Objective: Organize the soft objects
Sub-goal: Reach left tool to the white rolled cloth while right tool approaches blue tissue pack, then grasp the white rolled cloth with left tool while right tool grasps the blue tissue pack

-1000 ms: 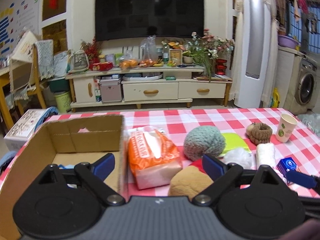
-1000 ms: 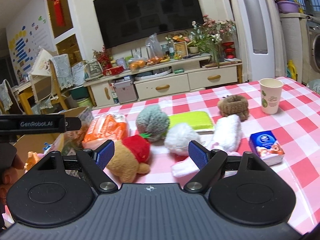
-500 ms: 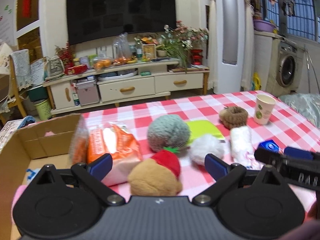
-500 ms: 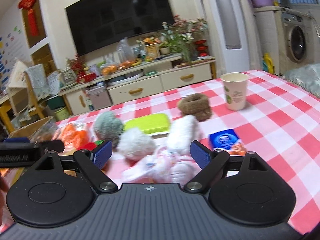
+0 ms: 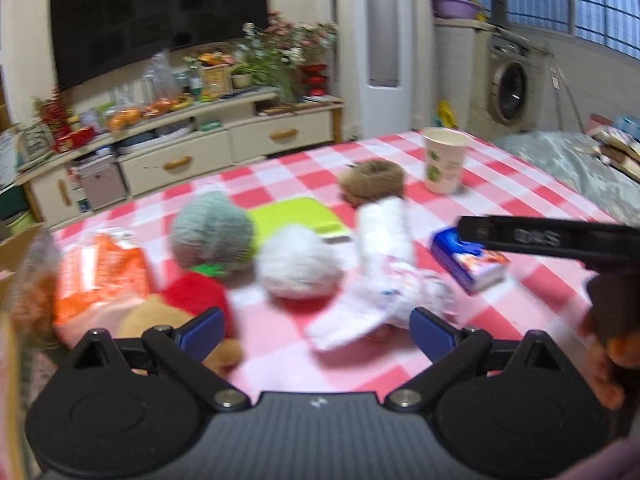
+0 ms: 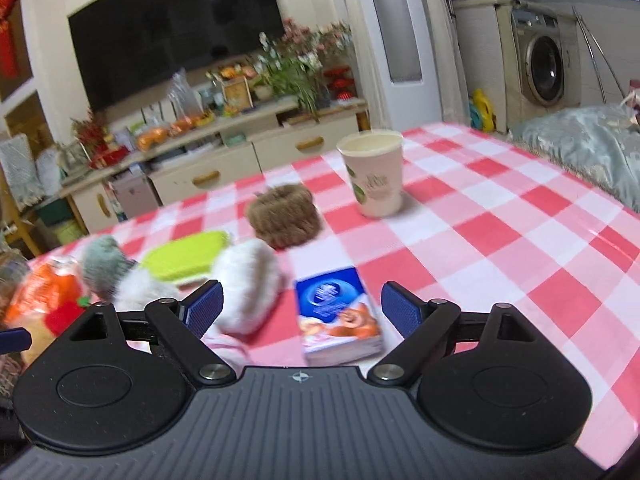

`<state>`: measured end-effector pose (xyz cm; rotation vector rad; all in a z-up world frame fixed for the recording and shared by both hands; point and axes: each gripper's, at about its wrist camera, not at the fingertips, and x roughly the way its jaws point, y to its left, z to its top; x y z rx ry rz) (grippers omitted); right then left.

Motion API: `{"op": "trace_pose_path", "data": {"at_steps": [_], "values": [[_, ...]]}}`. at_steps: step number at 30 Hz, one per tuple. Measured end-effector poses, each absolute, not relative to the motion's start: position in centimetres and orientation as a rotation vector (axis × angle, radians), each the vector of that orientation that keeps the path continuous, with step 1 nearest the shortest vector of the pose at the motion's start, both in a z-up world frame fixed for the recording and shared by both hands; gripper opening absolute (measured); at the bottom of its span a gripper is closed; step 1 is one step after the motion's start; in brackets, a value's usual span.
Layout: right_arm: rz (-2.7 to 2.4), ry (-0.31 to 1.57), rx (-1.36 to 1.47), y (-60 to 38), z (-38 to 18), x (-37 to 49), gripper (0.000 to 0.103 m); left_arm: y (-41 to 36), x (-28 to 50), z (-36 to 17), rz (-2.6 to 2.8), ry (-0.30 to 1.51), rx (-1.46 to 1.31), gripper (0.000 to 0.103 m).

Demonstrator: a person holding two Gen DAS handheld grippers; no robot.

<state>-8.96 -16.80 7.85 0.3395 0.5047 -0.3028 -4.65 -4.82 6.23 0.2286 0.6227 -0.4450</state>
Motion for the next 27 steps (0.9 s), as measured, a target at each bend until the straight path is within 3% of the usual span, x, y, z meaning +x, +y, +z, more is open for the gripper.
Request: {"op": "trace_pose_path", "data": {"at_steps": [24,27], "values": [[-0.226,0.651,0.421,-22.5,5.5,-6.6,0.102,-11.6,-1.1,1.9,-0.535,0.681,0.189,0.098],[-0.215,0.659,0.418,-22.4,5.4,-6.4,0.101,-11.6,-0.7,1.8,-0.520,0.689,0.182,0.093]]}}
